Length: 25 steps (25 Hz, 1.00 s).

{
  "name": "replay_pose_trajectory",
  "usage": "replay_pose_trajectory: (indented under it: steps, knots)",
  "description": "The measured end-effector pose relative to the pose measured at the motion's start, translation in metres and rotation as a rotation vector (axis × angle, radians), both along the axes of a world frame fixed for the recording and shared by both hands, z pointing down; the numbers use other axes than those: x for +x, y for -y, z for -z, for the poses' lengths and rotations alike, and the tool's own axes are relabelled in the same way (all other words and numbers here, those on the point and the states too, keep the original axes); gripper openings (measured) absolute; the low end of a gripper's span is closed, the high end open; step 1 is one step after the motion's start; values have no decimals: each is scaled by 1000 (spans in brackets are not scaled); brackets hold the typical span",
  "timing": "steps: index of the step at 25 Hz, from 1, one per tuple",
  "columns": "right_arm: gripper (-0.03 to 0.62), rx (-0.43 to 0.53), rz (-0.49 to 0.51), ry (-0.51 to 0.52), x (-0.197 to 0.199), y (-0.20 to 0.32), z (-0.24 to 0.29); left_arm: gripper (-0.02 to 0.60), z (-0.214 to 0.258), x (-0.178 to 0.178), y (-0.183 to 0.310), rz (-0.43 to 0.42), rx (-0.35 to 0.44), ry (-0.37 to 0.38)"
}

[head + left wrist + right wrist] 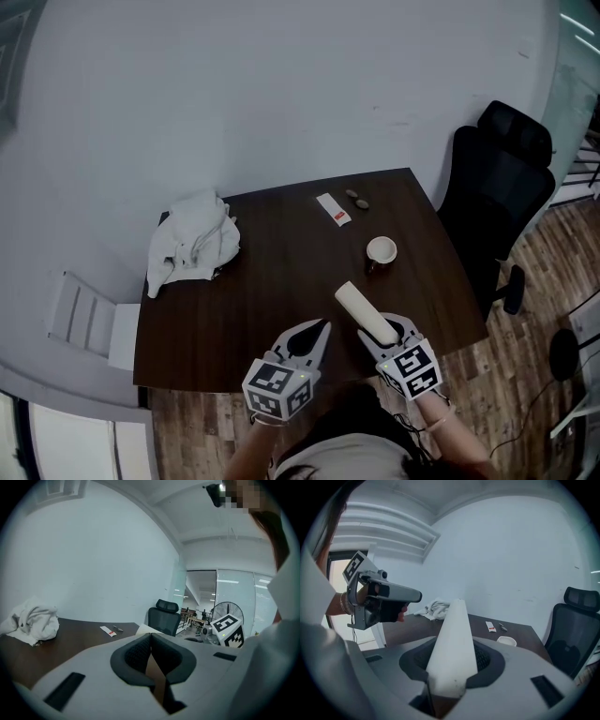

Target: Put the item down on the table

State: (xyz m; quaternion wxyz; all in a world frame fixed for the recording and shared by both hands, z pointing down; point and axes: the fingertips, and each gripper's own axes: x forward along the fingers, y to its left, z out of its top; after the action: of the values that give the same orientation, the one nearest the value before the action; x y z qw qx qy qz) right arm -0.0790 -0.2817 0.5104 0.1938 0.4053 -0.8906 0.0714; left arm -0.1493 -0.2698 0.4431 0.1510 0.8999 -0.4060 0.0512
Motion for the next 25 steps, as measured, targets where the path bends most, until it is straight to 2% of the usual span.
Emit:
replay_pose_trajectory:
  steps: [7,14,25]
  knots:
    - [155,-110,34,20,6,34,-46,18,-6,7,37,17,-20,-9]
    - [155,-236,84,-12,7,58,-98,18,-11,4,73,56,-38,-10]
    - [156,-415,159,-10,5,70,-152,18,-21,0,106,115,-69,-9]
